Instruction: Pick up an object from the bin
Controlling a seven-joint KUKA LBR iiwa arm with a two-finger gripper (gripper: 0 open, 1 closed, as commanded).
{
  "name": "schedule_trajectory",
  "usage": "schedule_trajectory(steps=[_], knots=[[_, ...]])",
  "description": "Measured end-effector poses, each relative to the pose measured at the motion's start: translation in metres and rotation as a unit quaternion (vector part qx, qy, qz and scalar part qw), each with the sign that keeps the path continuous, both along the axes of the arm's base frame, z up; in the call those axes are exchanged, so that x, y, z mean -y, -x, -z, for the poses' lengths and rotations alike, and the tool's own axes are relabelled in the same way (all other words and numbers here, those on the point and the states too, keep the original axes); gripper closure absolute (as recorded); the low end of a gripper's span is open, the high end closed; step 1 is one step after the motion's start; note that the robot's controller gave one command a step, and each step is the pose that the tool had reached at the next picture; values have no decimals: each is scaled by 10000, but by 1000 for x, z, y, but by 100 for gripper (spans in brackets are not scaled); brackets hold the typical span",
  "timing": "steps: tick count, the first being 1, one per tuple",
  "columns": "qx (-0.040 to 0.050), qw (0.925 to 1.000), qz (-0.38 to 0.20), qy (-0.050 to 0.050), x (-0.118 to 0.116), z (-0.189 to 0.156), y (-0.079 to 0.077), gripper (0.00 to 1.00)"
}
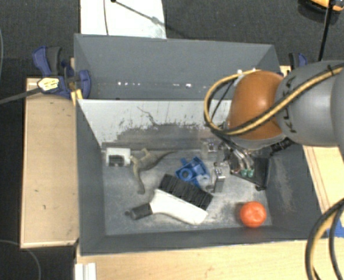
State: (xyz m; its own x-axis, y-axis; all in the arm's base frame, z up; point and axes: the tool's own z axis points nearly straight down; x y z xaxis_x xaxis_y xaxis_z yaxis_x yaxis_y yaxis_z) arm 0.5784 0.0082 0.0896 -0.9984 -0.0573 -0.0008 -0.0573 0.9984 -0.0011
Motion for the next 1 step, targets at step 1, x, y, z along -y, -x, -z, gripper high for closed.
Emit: schedule_trajectory(steps=[1], knots=[[29, 10000, -44, -18, -26, 4, 0, 0]])
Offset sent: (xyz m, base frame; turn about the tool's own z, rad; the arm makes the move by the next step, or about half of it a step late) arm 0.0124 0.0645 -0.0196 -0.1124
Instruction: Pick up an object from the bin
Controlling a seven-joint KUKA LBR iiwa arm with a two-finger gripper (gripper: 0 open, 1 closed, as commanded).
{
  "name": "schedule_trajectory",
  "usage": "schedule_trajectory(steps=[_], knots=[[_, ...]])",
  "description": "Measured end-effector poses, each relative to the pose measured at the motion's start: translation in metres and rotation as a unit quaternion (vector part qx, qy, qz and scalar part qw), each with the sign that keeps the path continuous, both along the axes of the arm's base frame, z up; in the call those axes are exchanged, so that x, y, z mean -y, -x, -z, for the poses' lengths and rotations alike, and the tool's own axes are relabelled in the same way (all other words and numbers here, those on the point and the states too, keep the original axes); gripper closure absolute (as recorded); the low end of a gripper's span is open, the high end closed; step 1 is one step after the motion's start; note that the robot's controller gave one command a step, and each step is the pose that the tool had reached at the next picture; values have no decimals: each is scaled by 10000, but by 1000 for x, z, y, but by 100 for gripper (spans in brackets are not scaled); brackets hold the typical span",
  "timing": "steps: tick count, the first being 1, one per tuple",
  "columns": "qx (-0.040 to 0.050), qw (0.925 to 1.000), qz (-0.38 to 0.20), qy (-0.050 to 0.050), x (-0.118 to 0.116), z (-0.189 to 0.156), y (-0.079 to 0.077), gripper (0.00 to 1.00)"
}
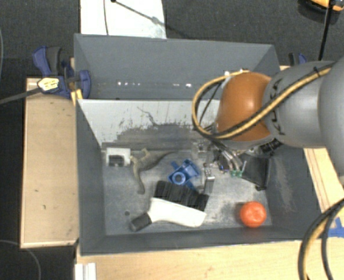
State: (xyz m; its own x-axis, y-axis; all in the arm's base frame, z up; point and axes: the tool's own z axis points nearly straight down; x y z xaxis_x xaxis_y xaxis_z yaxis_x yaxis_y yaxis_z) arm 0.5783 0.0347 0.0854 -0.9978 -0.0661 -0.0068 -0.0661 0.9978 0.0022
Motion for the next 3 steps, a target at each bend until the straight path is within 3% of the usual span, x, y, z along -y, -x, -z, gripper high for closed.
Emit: schedule_trajectory(steps=[1, 2, 3], knots=[[12, 9997, -244, 28, -16, 9, -9, 0], [34, 9999, 128, 8, -39, 11, 10, 0], [-43, 9994, 339, 52, -83, 15, 6, 0]])
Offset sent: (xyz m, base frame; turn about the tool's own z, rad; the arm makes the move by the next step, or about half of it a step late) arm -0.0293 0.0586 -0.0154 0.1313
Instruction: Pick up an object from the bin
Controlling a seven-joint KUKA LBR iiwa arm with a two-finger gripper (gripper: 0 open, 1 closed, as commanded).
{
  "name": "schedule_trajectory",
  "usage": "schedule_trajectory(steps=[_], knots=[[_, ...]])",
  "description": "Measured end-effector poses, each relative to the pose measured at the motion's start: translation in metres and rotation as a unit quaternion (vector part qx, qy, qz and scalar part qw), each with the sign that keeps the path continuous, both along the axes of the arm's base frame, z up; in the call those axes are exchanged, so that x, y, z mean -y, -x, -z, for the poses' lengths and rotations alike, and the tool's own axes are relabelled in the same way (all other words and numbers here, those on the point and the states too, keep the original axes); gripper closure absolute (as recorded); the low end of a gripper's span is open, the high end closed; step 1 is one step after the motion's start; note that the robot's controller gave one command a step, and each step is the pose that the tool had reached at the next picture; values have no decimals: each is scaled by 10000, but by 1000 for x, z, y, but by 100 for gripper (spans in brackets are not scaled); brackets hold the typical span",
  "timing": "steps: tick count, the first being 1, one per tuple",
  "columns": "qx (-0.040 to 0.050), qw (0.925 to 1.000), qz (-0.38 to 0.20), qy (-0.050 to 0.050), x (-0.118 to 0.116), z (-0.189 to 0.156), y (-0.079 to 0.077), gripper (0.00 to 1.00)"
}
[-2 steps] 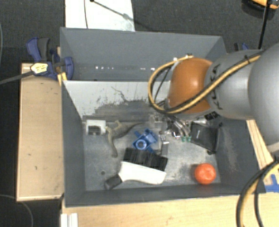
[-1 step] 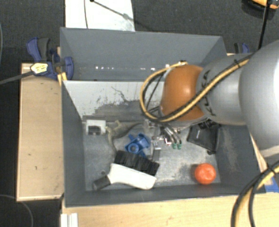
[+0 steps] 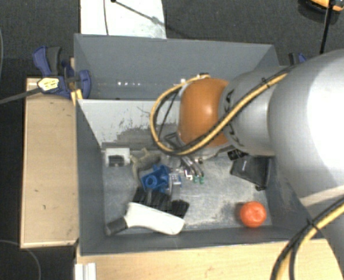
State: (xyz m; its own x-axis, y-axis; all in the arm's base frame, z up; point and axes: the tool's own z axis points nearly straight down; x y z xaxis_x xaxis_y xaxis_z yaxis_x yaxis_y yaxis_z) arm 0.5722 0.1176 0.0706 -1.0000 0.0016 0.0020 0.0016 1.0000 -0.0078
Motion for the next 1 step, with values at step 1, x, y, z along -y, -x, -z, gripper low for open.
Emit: schedule_trajectory(steps=[1], knots=[[49, 9981, -611, 9, -16, -1, 14, 100]])
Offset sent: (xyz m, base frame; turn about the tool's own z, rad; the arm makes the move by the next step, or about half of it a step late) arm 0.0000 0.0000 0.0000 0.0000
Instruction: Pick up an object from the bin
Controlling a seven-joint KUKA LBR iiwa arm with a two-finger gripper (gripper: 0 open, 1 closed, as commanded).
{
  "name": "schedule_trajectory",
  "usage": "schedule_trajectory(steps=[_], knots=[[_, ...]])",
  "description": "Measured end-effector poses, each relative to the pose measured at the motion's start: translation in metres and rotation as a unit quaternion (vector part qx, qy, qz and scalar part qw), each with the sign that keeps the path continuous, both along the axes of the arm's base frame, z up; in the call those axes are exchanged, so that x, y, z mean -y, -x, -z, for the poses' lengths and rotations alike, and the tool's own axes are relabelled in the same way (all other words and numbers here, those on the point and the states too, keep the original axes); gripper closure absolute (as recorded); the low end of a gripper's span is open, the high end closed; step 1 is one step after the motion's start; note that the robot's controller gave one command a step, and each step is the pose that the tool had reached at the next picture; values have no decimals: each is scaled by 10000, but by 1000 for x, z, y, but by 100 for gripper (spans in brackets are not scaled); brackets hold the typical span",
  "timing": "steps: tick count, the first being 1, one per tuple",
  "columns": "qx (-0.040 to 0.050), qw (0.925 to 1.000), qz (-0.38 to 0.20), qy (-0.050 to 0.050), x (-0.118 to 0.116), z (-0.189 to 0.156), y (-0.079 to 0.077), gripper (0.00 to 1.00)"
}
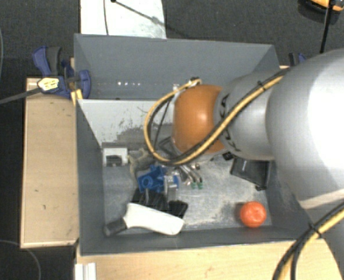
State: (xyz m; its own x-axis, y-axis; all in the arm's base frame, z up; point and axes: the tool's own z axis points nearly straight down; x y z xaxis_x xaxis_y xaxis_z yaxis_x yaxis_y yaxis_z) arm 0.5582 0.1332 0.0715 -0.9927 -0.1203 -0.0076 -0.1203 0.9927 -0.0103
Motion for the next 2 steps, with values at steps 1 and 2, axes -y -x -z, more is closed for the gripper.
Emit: schedule_trajectory(steps=[1, 2], knots=[[0, 10000, -1, 0, 0, 0, 0, 100], [-41, 9907, -1359, 59, -33, -17, -17, 100]])
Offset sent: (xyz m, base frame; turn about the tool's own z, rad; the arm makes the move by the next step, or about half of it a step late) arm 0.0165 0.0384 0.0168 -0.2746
